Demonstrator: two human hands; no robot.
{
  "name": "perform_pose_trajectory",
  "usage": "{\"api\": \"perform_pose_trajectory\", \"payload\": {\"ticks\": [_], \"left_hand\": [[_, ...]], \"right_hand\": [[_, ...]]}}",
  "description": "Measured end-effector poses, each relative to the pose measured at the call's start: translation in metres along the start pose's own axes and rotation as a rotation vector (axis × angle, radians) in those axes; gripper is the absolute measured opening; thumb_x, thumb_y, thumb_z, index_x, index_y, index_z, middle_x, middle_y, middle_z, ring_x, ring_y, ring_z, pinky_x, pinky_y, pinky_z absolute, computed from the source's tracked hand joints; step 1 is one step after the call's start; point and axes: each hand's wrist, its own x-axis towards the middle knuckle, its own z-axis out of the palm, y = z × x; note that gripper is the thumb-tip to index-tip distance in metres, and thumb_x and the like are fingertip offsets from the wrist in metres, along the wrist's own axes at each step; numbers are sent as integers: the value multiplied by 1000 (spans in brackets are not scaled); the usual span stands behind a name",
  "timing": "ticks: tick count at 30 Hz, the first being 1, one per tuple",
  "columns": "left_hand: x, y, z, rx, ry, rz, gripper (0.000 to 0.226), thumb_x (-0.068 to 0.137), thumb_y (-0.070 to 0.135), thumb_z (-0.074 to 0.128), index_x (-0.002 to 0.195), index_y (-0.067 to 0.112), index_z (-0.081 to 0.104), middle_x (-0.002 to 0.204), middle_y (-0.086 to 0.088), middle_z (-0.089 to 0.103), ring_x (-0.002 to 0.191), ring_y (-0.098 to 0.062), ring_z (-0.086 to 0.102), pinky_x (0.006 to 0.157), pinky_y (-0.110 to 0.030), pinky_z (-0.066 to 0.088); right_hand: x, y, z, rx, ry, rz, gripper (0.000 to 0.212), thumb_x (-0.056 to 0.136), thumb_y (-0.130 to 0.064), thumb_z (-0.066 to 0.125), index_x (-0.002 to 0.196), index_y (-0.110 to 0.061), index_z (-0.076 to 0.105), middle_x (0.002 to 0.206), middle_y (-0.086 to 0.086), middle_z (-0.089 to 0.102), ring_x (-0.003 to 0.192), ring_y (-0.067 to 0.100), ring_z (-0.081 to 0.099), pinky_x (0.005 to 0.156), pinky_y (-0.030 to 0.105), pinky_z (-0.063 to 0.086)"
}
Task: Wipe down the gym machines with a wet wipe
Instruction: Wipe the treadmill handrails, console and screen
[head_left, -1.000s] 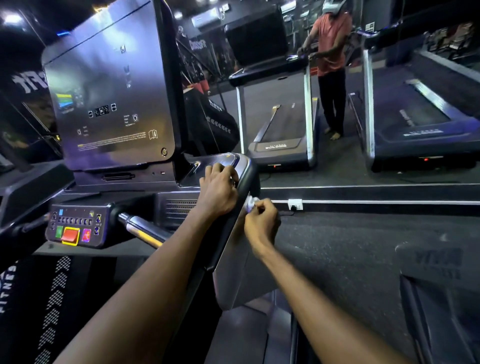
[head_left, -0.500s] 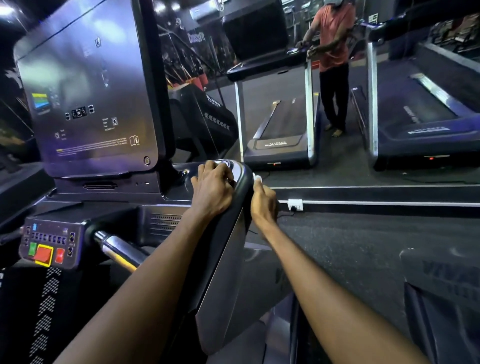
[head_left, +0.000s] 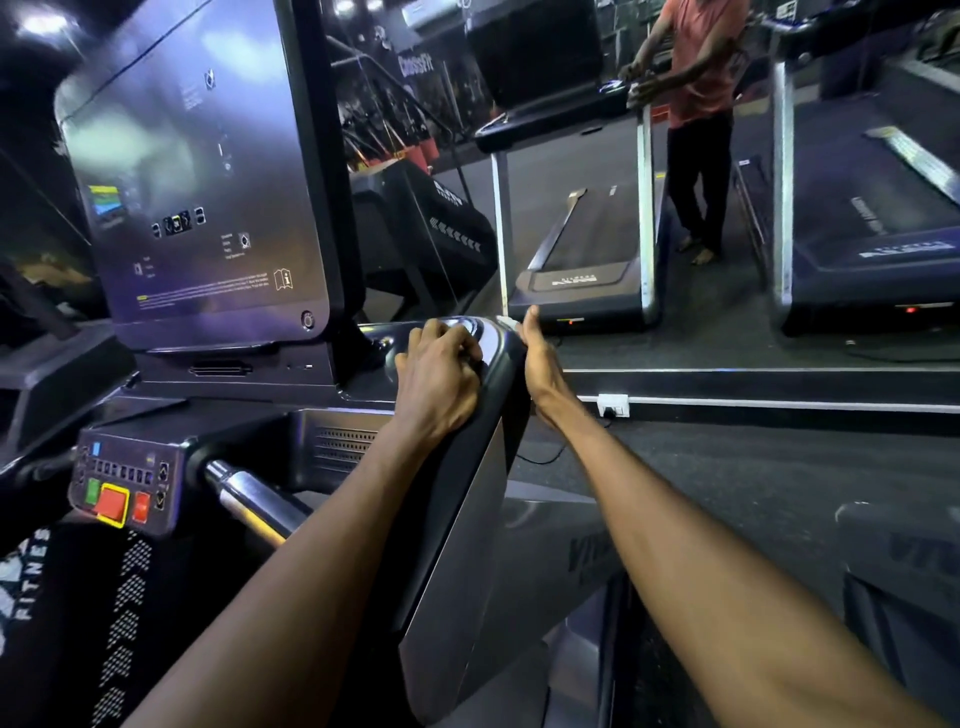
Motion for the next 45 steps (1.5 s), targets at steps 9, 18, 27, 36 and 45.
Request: {"api": "perform_pose_trajectory", "payload": {"ticks": [9,18,27,36,45], "left_hand": [[-1,1,-3,1,-3,6,24,76,13,41,83,20,63,103,-5,58,102,-28,48,89,-49,42],[-22,6,-18,-2,-17,54,37,76,17,37,83,4,70,100,-13,66,95,-37,55,84,-48,47],[-75,-8,-46,-45,39,94,15,79,3,66,92,5,71,100,-16,62,94,-36,59,80,-40,48],[-132,-17,-83,-162,16,60,8,79,7,65,86,9,69,93,-13,66,83,-33,61,74,-42,50],[-172,-24,-101,-251,-137,10,15,73,16,65,85,15,72,93,-6,71,88,-27,67,82,-42,55]], "right_hand": [[-66,-34,9,-499,93,-323,58,103,-53,29,136,-18,61,138,3,61,130,18,52,110,31,38],[-99,-33,23,-748,144,-389,47,108,-39,32,142,-15,53,144,11,55,134,31,46,108,32,33],[-156,-45,53,-808,151,-319,46,109,-32,30,145,-7,48,154,19,39,139,40,37,113,38,25],[-239,-26,82,-839,86,-413,52,107,-38,27,133,-6,58,145,18,50,140,34,37,111,35,28],[-327,13,90,-880,122,-517,50,99,-21,44,148,-15,45,154,3,43,144,15,36,120,29,28]]}}
